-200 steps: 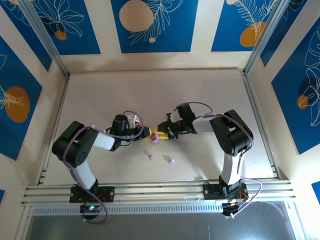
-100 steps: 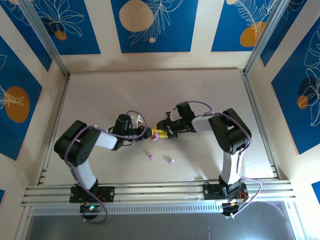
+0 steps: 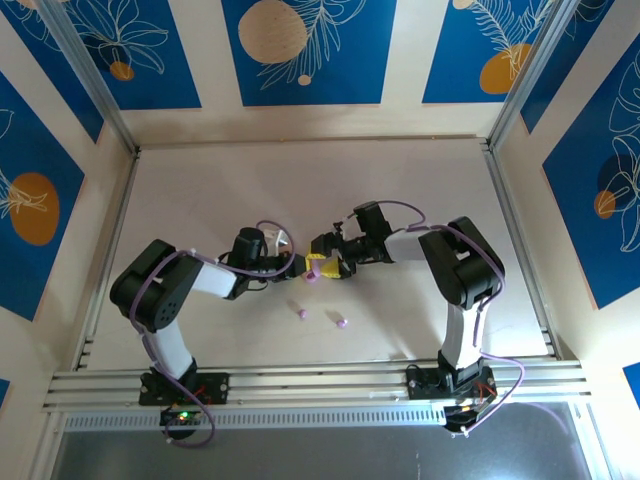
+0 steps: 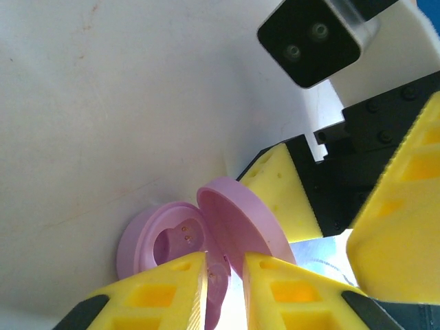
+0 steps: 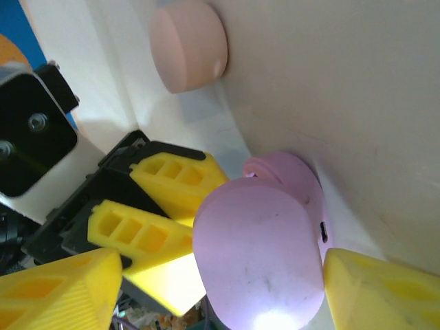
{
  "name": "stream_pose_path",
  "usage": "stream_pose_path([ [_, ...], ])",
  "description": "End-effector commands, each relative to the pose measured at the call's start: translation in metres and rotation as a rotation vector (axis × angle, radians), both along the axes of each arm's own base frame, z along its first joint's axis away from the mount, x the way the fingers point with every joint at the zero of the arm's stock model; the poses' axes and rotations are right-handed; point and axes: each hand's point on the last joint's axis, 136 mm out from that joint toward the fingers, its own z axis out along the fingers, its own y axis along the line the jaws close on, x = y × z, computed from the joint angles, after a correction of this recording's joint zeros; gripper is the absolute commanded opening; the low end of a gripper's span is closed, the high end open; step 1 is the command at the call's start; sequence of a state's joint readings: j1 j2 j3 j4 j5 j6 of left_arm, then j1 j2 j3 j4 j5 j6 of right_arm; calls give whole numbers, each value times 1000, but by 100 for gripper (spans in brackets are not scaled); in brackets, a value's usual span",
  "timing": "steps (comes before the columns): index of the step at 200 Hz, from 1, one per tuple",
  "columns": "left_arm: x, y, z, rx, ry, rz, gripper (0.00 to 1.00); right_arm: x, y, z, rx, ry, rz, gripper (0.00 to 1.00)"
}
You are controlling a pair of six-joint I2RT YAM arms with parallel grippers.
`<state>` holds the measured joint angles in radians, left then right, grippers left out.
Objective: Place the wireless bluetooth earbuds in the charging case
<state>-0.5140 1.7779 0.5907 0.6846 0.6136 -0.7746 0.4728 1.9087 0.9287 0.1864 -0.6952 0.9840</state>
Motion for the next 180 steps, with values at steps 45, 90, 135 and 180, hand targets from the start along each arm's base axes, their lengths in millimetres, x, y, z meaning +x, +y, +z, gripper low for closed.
stream_pose_path([
  [45, -11, -16, -7, 21, 15, -87, 24, -5, -17, 3, -118, -33, -40, 86],
  [90, -11, -16, -4, 18, 3, -89, 27, -9, -34, 9, -212, -81, -76, 86],
  [135, -12, -14, 18, -19, -75, -81, 33, -21, -48, 10, -318, -127, -68, 86],
  [180, -8, 4, 31, 1, -151, -5, 38, -35, -48, -3, -459, -176, -3, 80],
])
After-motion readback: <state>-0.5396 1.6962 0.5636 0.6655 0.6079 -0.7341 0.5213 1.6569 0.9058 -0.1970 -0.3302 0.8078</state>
